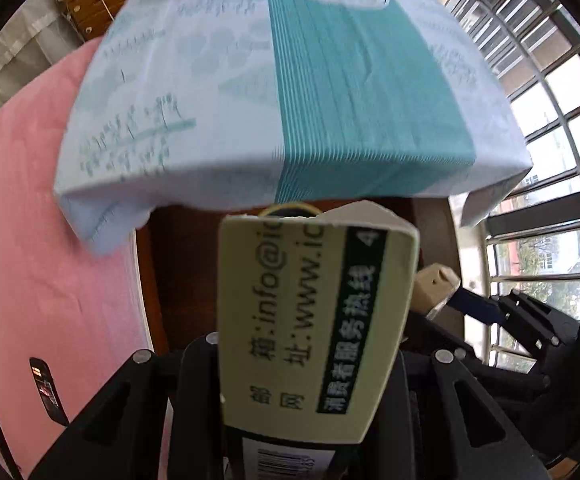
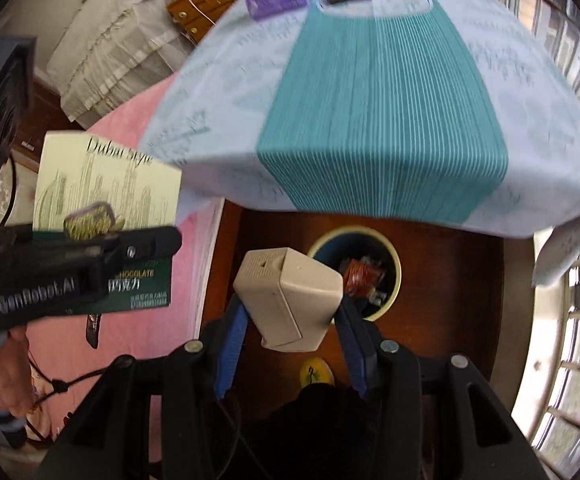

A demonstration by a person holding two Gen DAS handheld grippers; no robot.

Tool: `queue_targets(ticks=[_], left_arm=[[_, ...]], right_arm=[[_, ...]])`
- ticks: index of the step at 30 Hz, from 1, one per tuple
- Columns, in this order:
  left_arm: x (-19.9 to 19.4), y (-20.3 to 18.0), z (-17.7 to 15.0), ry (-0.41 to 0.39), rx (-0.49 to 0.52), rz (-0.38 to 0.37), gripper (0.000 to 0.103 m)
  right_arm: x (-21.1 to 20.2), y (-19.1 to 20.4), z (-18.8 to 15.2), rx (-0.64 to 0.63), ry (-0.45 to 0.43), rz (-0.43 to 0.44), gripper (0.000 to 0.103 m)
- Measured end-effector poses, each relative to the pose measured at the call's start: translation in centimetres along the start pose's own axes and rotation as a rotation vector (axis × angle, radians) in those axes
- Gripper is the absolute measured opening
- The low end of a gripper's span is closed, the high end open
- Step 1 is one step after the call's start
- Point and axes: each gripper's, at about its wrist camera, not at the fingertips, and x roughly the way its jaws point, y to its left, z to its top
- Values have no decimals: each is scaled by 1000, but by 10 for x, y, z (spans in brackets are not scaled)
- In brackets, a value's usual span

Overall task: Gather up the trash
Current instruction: 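Carry the green box and soap bar down over the bin with both tools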

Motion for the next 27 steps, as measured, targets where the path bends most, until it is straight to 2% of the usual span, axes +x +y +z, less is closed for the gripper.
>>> queue_targets(ticks=[9, 20, 27], left_arm=[[103, -5, -23, 77, -35, 40, 27], [216, -2, -23, 68, -55, 60, 28], [264, 4, -18, 71, -72, 63, 29]], right_arm=[[80, -42, -15, 35, 50, -40, 45], [197, -93, -30, 69, 92, -32, 45], [241, -120, -32, 109, 92, -31, 45]])
